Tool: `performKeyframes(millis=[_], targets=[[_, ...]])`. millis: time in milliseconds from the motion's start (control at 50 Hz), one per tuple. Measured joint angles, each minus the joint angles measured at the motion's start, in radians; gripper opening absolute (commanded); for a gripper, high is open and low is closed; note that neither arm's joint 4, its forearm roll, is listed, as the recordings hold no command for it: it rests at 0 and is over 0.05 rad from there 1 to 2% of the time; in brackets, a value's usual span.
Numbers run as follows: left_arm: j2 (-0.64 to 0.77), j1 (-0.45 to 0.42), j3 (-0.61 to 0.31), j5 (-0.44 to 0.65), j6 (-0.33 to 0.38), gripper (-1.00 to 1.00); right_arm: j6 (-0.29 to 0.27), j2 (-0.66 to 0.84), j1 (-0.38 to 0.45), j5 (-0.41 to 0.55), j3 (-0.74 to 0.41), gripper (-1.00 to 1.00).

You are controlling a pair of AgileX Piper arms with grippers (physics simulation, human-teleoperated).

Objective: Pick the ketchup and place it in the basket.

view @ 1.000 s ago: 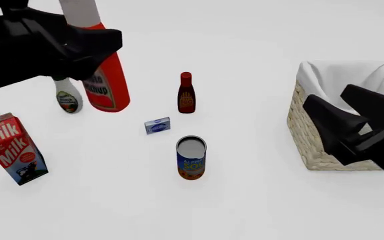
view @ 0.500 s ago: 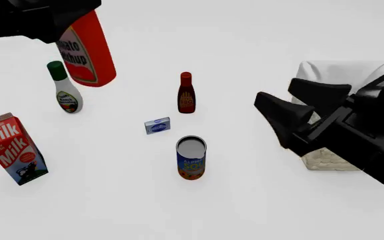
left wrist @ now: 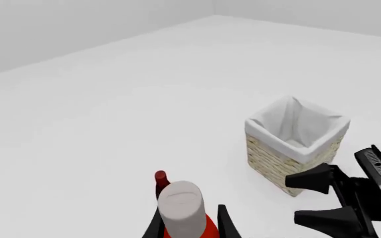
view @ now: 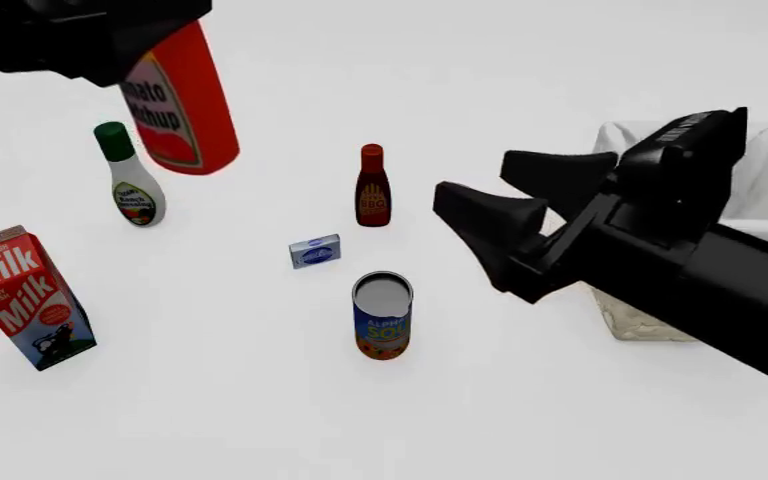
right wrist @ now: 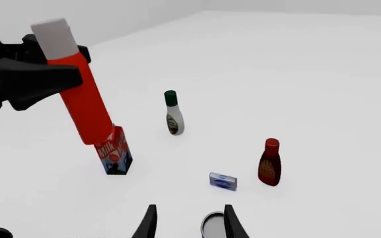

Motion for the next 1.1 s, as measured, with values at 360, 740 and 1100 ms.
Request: performKeyframes(millis=[360, 740, 1100], targets=[[0.022, -0.011, 0.022, -0.021, 0.004, -1.00, -0.015, 0.102, 0.066, 0.040, -0.093, 1.00], [0.042, -0.013, 0.048, -0.045, 0.011, -1.00, -0.033, 0.184, 0.145, 0.105, -0.194, 1.00], [0.051, -0.014, 0.066, -0.060, 0.018, -1.00, -0.049, 0.246, 0.198, 0.161, -0.268, 1.00]])
